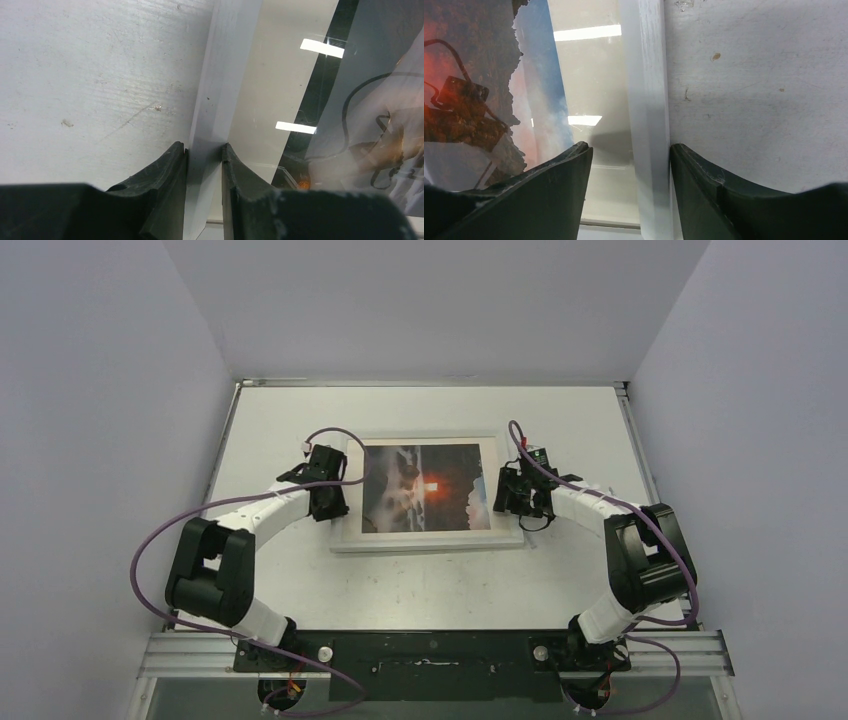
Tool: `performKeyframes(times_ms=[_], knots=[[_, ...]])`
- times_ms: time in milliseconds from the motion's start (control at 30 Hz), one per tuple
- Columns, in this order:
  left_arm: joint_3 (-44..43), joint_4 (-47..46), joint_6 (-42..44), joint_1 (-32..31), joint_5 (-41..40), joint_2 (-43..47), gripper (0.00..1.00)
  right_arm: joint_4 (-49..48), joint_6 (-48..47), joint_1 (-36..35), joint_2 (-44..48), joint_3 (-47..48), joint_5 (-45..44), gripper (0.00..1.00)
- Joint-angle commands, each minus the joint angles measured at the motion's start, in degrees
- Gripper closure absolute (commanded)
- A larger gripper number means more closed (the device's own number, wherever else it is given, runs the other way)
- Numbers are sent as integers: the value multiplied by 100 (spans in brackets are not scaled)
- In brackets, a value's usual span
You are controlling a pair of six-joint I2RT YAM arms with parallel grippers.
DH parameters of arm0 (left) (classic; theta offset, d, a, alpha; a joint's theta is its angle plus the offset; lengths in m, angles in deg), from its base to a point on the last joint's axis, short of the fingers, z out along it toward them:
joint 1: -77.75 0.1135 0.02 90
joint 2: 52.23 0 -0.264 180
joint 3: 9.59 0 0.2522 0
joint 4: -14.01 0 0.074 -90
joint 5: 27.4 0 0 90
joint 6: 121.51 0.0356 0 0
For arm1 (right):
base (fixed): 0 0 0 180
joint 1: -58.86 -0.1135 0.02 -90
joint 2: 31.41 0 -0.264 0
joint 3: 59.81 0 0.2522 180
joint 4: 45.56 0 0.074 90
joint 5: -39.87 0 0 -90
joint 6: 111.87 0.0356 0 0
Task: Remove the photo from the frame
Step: Remove the photo frame item from the photo frame.
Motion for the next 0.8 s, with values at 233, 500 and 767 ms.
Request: performKeyframes(times_ms=[233,500,767], knots=[[-370,176,-187,-2,19,863,100,-278,92,122,73,27,532,34],[-349,76,-276,159,719,1269,100,-409,67,178,-107,-59,699,31],[-469,-57,-379,274,1218,1432,100,133,-187,-578,-379,263,-893,21]])
